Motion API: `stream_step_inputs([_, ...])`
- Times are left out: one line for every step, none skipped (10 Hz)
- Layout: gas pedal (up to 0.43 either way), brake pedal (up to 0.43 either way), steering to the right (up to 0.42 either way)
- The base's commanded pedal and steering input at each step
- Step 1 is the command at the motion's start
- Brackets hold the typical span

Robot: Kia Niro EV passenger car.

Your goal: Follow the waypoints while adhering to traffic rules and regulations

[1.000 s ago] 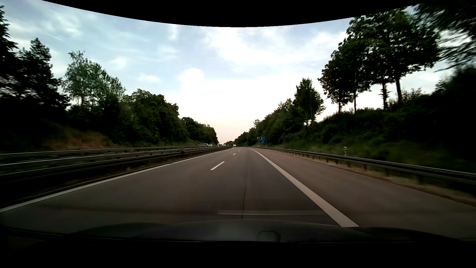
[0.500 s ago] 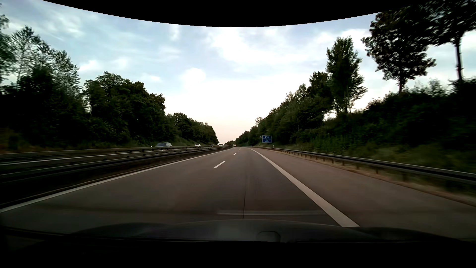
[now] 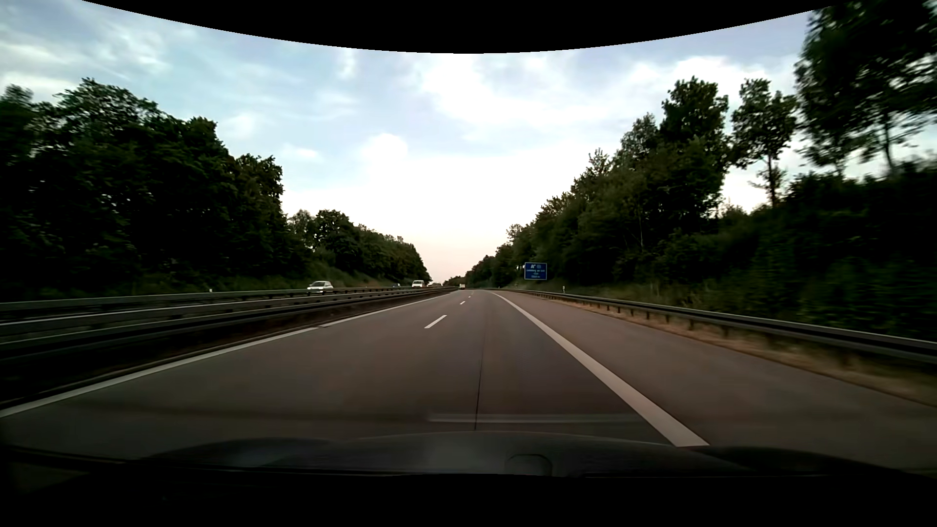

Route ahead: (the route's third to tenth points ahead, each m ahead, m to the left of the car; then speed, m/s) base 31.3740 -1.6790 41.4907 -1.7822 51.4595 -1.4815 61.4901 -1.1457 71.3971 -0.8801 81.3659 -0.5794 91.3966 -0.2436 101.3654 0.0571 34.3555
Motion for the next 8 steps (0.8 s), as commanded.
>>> stream_step_inputs([0.331, 0.006, -0.005])
stream_step_inputs([0.331, 0.006, -0.004])
stream_step_inputs([0.331, 0.006, -0.005])
stream_step_inputs([0.331, 0.006, -0.005])
stream_step_inputs([0.331, 0.006, -0.004])
stream_step_inputs([0.331, 0.006, -0.004])
stream_step_inputs([0.319, 0.006, -0.005])
stream_step_inputs([0.319, 0.006, -0.004])
